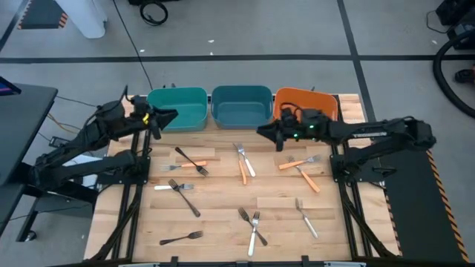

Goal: Sort silverware by color (type)
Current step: Put the top right orange fork in the blue bin

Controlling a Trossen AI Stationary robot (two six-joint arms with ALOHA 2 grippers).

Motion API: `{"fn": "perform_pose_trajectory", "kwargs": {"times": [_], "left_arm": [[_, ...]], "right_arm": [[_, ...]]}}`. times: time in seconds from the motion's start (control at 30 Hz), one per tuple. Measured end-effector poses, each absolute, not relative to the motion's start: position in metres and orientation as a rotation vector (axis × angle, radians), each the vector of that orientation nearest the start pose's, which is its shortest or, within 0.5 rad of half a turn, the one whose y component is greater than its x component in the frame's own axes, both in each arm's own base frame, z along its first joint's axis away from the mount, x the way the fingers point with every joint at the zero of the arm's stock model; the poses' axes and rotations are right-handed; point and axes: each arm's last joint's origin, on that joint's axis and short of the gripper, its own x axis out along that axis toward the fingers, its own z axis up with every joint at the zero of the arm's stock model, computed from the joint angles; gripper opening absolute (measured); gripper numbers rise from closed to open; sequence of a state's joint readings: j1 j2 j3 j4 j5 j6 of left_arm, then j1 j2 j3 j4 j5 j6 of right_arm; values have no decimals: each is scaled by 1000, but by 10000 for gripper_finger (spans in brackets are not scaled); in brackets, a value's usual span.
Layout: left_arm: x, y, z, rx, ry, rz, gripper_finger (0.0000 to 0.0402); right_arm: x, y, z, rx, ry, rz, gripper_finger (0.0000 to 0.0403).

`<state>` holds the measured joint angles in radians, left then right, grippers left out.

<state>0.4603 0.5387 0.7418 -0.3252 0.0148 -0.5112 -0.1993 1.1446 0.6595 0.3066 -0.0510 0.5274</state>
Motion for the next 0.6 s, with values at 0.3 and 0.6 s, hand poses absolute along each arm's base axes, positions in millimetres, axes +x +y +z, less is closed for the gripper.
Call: {"fn": "perform_pose_trajectory", "kwargs": {"times": [0.3,0.6], "left_arm": [[119,58,328,-598,57,487,109],[137,68,317,-643,134,533,109]], "right_arm": [[289,-42,242,620,294,-170,112],[317,-37,210,715,420,-179,110]]}}
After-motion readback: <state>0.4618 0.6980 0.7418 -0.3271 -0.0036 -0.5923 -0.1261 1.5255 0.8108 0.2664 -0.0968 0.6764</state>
